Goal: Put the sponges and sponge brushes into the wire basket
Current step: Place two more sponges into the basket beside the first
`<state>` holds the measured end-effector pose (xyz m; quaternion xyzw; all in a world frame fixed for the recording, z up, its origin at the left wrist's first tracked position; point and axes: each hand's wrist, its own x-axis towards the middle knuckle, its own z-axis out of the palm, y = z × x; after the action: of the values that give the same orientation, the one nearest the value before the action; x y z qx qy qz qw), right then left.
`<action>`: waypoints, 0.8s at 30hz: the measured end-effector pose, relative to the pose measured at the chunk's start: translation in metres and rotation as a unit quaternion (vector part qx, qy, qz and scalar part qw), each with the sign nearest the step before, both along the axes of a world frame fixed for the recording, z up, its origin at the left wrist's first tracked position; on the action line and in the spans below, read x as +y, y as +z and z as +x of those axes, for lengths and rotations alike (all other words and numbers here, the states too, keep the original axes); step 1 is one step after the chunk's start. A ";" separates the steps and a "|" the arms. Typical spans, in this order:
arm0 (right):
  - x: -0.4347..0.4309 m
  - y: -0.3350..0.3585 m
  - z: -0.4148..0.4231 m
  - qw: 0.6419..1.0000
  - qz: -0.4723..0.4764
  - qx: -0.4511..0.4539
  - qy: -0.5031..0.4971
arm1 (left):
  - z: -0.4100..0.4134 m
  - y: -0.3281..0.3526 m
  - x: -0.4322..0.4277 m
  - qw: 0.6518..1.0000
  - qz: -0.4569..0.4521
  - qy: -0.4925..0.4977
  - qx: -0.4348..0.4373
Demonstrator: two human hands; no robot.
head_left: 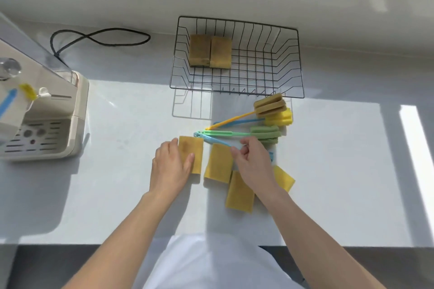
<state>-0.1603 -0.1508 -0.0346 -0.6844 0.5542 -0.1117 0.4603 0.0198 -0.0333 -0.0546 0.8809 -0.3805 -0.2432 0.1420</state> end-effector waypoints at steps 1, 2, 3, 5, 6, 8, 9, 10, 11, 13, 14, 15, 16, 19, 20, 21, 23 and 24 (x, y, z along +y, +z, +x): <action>0.004 -0.002 -0.002 1.000 -0.002 0.009 0.006 | -0.002 -0.002 0.002 1.000 0.007 0.004 0.000; 0.007 -0.003 -0.003 1.000 -0.004 0.020 0.012 | -0.003 -0.003 0.003 1.000 0.011 0.009 0.002; 0.009 -0.004 -0.004 0.999 -0.007 0.033 0.018 | -0.003 -0.005 0.003 1.000 0.011 0.018 0.008; 0.012 -0.006 -0.004 0.997 -0.017 0.067 0.031 | -0.002 -0.008 0.001 0.998 0.004 0.040 0.037; 0.013 -0.006 -0.002 0.995 -0.021 0.085 0.037 | -0.002 -0.009 0.001 0.997 -0.003 0.051 0.056; 0.016 -0.007 0.003 0.992 -0.017 0.116 0.043 | 0.000 -0.012 -0.001 0.993 -0.018 0.075 0.092; 0.017 -0.007 0.006 0.991 -0.010 0.129 0.042 | 0.000 -0.013 -0.001 0.990 -0.025 0.089 0.106; 0.018 -0.008 0.009 0.990 -0.002 0.139 0.041 | 0.001 -0.014 0.000 0.987 -0.031 0.103 0.118; 0.019 -0.009 0.013 0.988 0.005 0.147 0.039 | 0.002 -0.016 0.000 0.985 -0.036 0.114 0.128; 0.020 -0.011 0.019 0.986 0.010 0.160 0.039 | 0.003 -0.018 0.001 0.979 -0.041 0.134 0.146; 0.020 -0.012 0.022 0.986 0.010 0.164 0.040 | 0.003 -0.018 0.002 0.976 -0.044 0.144 0.154; 0.021 -0.014 0.024 0.985 0.008 0.167 0.042 | 0.003 -0.019 0.003 0.973 -0.048 0.155 0.162; 0.022 -0.014 0.026 0.985 0.007 0.169 0.046 | 0.003 -0.018 0.003 0.970 -0.052 0.165 0.168; 0.025 -0.017 0.031 0.984 0.008 0.167 0.061 | 0.004 -0.016 0.006 0.964 -0.063 0.183 0.184; 0.025 -0.017 0.032 0.984 0.011 0.166 0.064 | 0.005 -0.015 0.007 0.962 -0.068 0.188 0.189; 0.025 -0.018 0.033 0.984 0.012 0.165 0.066 | 0.006 -0.013 0.008 0.959 -0.072 0.192 0.194; 0.025 -0.019 0.035 0.986 0.017 0.157 0.061 | 0.008 -0.010 0.010 0.955 -0.081 0.202 0.202; 0.024 -0.020 0.035 0.987 0.024 0.148 0.055 | 0.009 -0.008 0.011 0.953 -0.085 0.207 0.206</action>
<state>-0.1249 -0.1273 -0.0543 -0.7116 0.5805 0.0297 0.3948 0.0290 -0.0222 -0.0623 0.8560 -0.1715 -0.3512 0.3385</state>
